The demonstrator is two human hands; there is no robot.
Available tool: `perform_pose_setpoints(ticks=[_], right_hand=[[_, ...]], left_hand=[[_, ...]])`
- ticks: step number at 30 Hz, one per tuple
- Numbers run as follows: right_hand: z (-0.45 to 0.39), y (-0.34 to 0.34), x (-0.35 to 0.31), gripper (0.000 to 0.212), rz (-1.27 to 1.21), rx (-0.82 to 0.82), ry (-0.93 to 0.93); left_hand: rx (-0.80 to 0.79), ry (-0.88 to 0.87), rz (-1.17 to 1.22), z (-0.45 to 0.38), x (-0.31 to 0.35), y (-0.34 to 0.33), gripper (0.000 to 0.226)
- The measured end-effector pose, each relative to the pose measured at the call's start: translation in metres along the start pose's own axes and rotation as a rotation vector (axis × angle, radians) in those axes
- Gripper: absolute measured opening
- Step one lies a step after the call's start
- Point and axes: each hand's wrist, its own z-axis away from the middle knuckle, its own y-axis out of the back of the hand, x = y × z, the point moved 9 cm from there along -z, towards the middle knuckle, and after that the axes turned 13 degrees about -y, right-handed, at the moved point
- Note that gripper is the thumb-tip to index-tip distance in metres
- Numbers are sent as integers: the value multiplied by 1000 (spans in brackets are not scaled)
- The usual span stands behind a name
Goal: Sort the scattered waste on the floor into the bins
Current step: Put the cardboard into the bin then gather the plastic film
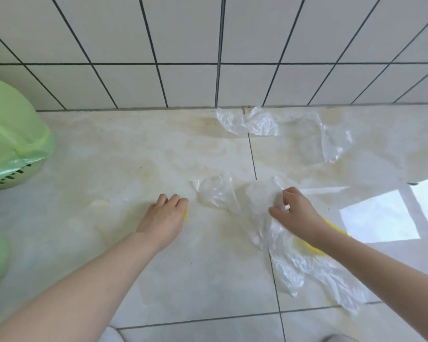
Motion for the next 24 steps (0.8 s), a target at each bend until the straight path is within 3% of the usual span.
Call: perform_pose_setpoints(ticks=[3,6,9,12,15,16,19,22,24], right_hand=[[6,20,-6,18,-82,15,2],[13,34,-1,10,-142,61,4],[24,27,9,29,-209,-12,3],[37,6,24,36,-94,-150,3],[43,-18,35,16,84,-278,-15],[41,-21,37,34,167,-261,-21],[28,-26,33,68,458,-115,-1],[14,-33,29,63,522,-23,1],[6,-35,27,53,507,0,-7]], left_hand=[[-43,-4,77,20,-8,-12,38],[14,1,217,30,-17,-11,28],[91,-15,324,23,-9,6,23],[139,-34,406,8,10,28,30],[149,-119,301,-12,39,45,17],[167,-142,241,-19,46,49,13],[136,-143,145,-41,56,43,35],[40,-115,77,-60,55,27,57],[29,-106,52,-69,53,22,56]])
